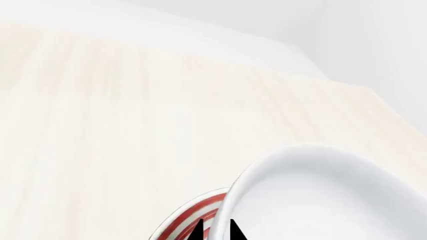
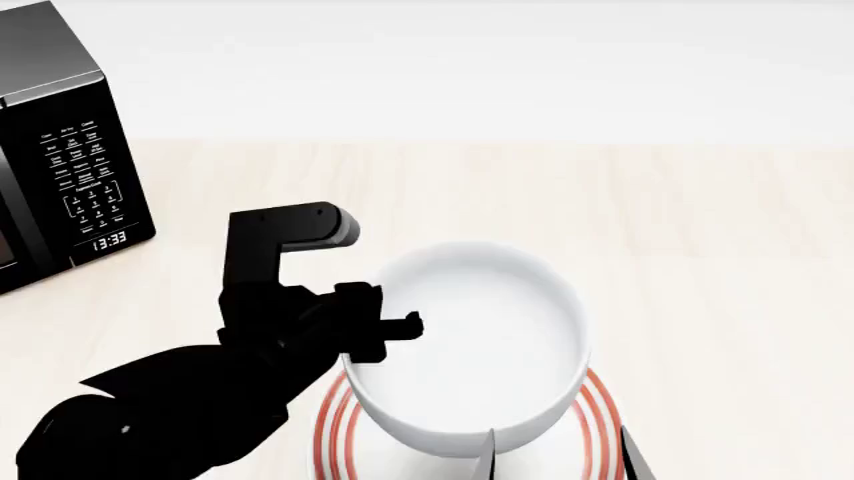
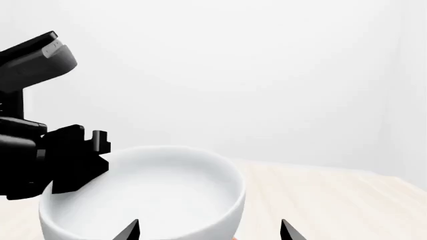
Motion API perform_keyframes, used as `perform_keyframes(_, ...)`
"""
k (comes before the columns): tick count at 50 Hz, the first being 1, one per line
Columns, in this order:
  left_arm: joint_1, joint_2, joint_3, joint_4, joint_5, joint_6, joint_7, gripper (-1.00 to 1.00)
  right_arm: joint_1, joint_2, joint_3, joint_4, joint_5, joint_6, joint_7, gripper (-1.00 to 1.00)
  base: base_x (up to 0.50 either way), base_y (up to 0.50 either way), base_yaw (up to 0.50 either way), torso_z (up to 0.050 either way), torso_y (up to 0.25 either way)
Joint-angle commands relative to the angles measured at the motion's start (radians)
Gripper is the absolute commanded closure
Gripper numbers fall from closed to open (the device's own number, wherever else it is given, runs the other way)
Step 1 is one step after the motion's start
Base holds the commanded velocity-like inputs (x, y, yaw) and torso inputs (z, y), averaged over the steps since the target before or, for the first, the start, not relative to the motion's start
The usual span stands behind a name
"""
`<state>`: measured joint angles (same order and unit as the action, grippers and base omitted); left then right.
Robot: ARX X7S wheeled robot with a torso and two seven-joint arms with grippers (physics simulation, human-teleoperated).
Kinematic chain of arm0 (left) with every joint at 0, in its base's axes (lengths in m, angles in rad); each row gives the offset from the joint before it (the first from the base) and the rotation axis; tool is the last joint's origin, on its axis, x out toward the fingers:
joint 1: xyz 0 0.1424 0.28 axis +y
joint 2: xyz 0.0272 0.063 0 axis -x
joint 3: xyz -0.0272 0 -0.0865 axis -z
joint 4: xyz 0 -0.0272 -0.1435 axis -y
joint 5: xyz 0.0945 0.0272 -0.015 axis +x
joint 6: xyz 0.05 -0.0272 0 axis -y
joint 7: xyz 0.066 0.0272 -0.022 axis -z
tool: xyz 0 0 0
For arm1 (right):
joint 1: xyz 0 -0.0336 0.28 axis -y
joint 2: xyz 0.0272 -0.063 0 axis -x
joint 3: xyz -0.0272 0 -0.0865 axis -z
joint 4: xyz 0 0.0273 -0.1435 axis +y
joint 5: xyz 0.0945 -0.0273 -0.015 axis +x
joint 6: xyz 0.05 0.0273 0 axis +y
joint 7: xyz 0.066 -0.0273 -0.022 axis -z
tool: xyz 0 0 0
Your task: Pick up the white bowl and put it on the plate.
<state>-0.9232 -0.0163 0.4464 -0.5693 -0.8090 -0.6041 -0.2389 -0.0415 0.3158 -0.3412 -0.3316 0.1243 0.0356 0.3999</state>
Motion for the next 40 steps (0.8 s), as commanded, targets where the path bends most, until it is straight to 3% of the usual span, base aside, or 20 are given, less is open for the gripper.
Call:
perform_keyframes(1,-0.020,0.008,0.062,-0.093,-0.035,0.096,0.009,1.00,0.002,0.002,-0.004,0.006,0.002,-0.004,0.001,-1.00,0.00,0.00,0.00,0.000,0.000)
perform_keyframes(40,-0.034,0.000,0.220,-0.218,-0.132,0.209,0.018,1.00,0.002,0.013,-0.012,0.006,0.009,-0.006,0.013,-1.00,0.00,0.00,0.00,0.000,0.001)
